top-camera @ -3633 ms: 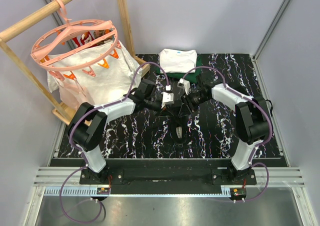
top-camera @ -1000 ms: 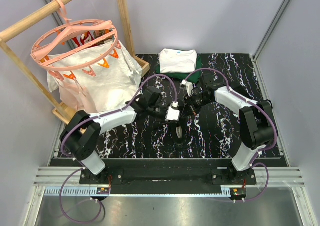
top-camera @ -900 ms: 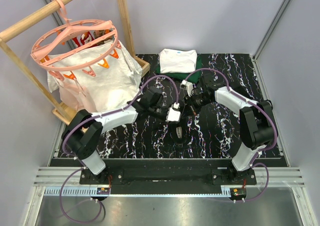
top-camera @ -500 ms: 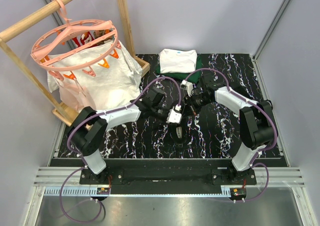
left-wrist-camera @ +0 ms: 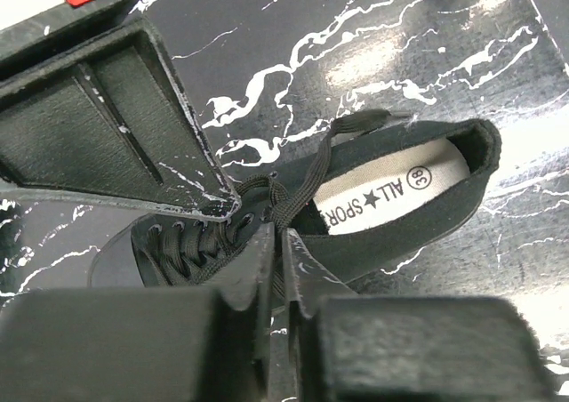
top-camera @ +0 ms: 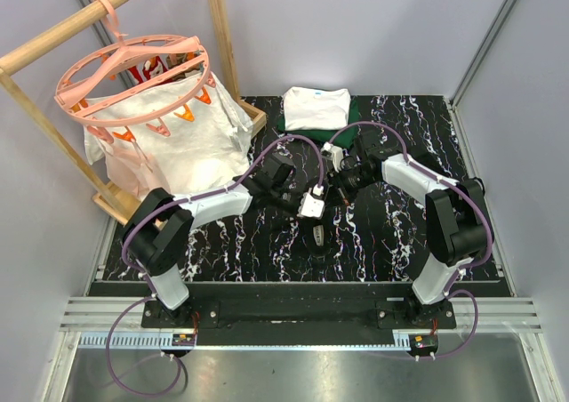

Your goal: Tie the shoes

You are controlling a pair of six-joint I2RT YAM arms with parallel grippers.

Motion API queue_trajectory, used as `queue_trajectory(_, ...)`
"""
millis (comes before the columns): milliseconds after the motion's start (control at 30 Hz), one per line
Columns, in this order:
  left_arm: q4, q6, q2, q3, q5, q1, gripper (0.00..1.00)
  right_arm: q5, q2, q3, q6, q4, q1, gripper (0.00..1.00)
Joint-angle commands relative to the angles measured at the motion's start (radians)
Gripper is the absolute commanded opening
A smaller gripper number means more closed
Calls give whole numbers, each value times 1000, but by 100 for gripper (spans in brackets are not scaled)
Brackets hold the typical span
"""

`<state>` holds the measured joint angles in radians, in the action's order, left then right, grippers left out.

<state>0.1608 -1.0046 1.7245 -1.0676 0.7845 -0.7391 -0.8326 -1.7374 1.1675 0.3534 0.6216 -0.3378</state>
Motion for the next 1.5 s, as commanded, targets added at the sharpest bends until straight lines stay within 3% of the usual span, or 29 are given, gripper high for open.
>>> queue_trajectory(0, -113, 62, -34, -2, 27, 0, 0, -39, -7, 27, -8, -14, 6, 0)
queue_trajectory(433, -133, 193, -10, -18, 9, 0, 0, -45, -4, 34, -22, -14, 16, 0)
queue_trajectory(933, -222, 497, 32, -6, -123, 1, 0, -77, 16, 18, -36, -14, 20, 0)
queue_trajectory(1467, -187, 640, 50, -17, -183, 0, 0, -118, 7, 29, -94, -39, 19, 0)
